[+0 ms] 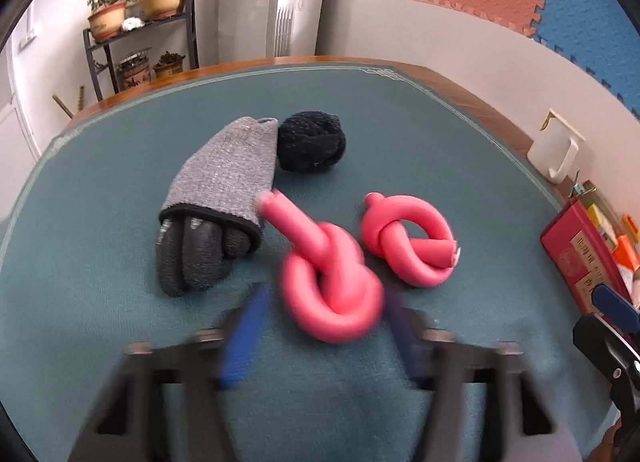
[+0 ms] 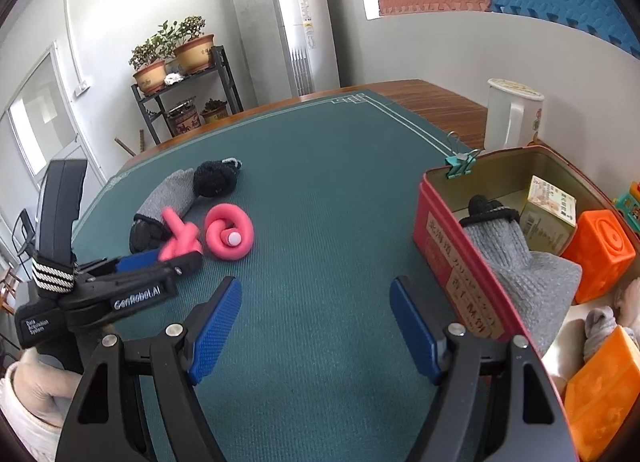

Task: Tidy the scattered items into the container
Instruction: 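Grasp the pink knotted foam tube with the left tool while the right tool grasps the pink coiled tube, then carry both pink foam tubes over the red tin with both tools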

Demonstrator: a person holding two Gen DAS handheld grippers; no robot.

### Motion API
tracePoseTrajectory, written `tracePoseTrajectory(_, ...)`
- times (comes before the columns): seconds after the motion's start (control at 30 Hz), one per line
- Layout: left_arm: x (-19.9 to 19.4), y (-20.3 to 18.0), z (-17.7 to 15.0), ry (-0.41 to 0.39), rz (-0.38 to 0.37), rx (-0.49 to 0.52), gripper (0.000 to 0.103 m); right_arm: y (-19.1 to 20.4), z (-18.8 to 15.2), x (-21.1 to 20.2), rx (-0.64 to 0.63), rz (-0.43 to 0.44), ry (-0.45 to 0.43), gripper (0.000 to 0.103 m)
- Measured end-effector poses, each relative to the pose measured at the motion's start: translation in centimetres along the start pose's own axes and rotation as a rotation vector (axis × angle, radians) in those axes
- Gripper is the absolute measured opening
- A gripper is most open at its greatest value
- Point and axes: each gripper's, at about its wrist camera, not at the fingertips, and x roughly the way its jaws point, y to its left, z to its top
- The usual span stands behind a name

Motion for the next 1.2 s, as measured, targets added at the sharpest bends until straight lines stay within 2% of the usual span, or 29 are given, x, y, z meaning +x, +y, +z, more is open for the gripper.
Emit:
tracePoseTrajectory(0.13, -0.7, 0.5, 0.1, 0.004, -0.003, -0.018, 0.048, 0.6, -0.1, 0.3, -0.023, 0.006, 0.003, 0.08)
tracePoseTrajectory(0.3, -3.6, 1.7, 1.0, -0.054, 0.001, -0.047, 0.048, 2.0, 0.6, 1.7, -0.071, 0.036, 0.052, 0.08)
tracePoseTrajectory(0.53, -6.9, 4.1, 2.1, -0.12, -0.004, -0.116, 0.048, 4.6, 2.1, 6.0, -0.152, 0.02, 0.1, 0.08)
tracePoseTrajectory(0.77, -7.8, 5.4, 2.5, -0.135, -0.007, -0.158, 0.048, 7.2, 3.7, 10.4, -0.234, -0.002, 0.145, 0.08)
tracePoseTrajectory(0.87, -7.7, 5.4, 2.6, -0.131, -0.01, -0.16, 0.048, 7.4, 3.9, 11.9, -0.23, -0.008, 0.192, 0.079)
tracePoseTrajectory(0.9, -7.5, 5.4, 2.7, -0.129, -0.009, -0.16, 0.048, 7.4, 3.8, 12.0, -0.231, -0.007, 0.198, 0.078)
tracePoseTrajectory(0.93, -7.4, 5.4, 2.8, -0.126, -0.009, -0.16, 0.048, 7.4, 3.8, 11.9, -0.235, -0.005, 0.194, 0.065)
tracePoseTrajectory(1.0, -7.0, 5.4, 2.8, -0.122, -0.007, -0.159, 0.048, 7.6, 3.5, 11.5, -0.245, -0.018, 0.186, 0.048)
tracePoseTrajectory(1.2, -6.5, 4.9, 2.4, -0.119, -0.002, -0.145, 0.048, 7.7, 2.2, 9.6, -0.25, -0.022, 0.154, 0.047)
